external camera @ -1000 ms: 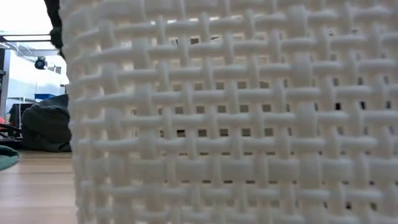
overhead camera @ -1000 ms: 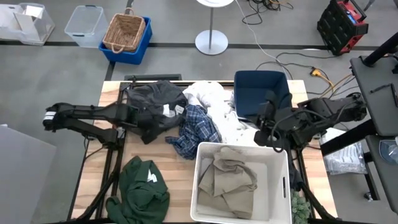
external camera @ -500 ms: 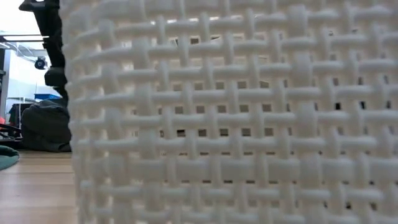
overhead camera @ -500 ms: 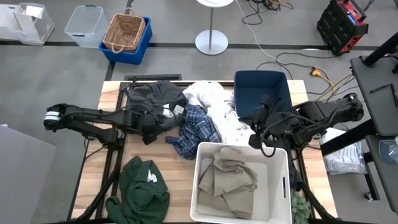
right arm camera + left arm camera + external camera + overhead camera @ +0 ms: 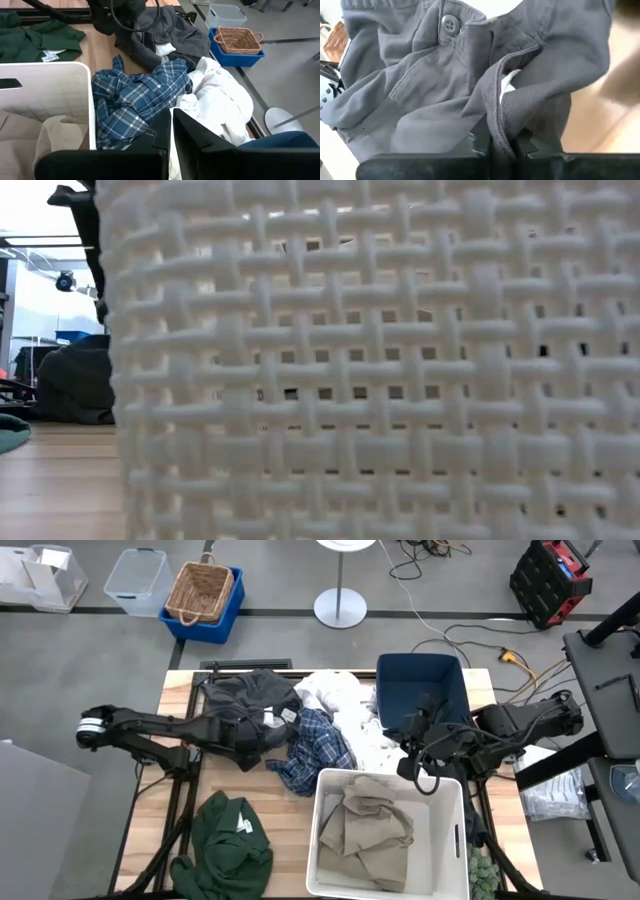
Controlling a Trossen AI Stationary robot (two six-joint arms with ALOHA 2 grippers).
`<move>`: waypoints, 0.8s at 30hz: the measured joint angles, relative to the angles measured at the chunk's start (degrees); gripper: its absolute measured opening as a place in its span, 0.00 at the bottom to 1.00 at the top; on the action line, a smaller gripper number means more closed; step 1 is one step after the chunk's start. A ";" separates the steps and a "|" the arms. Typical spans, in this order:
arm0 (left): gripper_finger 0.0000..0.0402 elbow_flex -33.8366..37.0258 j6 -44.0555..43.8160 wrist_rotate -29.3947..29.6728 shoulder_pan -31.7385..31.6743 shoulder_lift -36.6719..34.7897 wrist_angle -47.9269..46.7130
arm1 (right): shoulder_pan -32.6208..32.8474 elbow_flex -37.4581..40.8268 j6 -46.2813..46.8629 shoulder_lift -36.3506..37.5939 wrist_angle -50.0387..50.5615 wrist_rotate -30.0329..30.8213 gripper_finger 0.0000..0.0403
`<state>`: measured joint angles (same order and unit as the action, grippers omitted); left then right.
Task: Sort clothes
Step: Put the gray shorts into the white bin
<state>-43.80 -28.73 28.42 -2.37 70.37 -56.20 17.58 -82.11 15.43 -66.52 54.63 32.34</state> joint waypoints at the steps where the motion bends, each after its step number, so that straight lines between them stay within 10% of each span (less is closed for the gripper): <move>1: 0.01 -0.84 0.00 -0.70 0.32 -0.44 -0.69 | 0.00 0.00 -0.01 0.00 -0.01 0.02 0.03; 11: 0.00 -21.99 2.54 -1.85 6.02 -8.34 -6.86 | 0.00 0.02 -1.92 -0.09 -2.99 0.17 0.03; 24: 0.00 -50.07 13.70 0.01 11.18 -5.02 -5.91 | -0.11 0.04 -28.61 -5.12 -28.06 0.20 0.03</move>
<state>-93.87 -15.03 28.43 8.81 65.35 -62.11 17.47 -82.06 -13.18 -71.64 26.57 32.54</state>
